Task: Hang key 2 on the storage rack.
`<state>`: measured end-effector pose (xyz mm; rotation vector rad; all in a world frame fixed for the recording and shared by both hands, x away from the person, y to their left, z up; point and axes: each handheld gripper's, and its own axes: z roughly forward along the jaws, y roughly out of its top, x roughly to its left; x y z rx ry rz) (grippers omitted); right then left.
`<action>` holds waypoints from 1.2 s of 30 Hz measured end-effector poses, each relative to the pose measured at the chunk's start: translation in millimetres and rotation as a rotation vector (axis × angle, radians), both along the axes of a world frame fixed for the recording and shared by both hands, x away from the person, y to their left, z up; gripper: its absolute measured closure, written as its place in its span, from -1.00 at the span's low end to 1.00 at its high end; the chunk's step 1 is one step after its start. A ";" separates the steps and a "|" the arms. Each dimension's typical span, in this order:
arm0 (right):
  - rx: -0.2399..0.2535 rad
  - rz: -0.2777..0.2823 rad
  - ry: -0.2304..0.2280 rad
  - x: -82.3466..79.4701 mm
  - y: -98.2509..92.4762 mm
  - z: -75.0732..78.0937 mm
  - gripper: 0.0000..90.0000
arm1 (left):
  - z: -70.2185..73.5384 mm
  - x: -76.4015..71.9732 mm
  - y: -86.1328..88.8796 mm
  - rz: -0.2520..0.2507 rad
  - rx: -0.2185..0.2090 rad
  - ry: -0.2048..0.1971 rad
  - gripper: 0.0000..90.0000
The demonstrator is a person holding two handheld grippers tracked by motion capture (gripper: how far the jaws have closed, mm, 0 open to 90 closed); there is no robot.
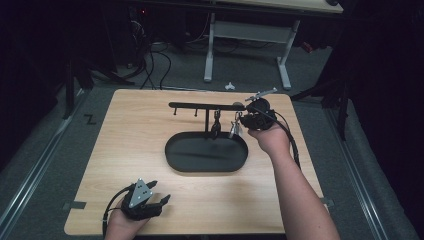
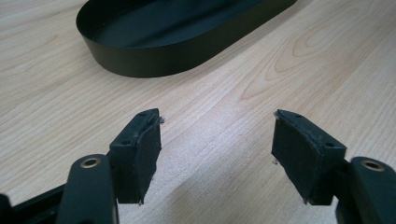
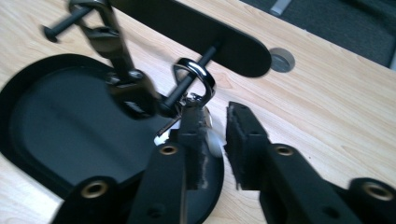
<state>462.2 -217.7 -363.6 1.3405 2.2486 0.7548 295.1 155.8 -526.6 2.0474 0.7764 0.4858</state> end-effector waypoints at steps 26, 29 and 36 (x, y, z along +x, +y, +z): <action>0.014 -0.013 0.006 -72.6 -31.9 -87.7 0.06 | -2.0 4.5 -3.8 0.010 0.026 0.025 -0.27; 0.024 -0.013 -0.007 -87.1 -35.8 -98.5 -0.03 | -2.5 4.4 -5.2 0.010 0.025 0.023 -0.27; 0.063 -0.004 -0.037 -118.2 -43.4 -127.4 -0.20 | -2.2 4.0 -10.3 -0.007 0.045 0.016 -0.27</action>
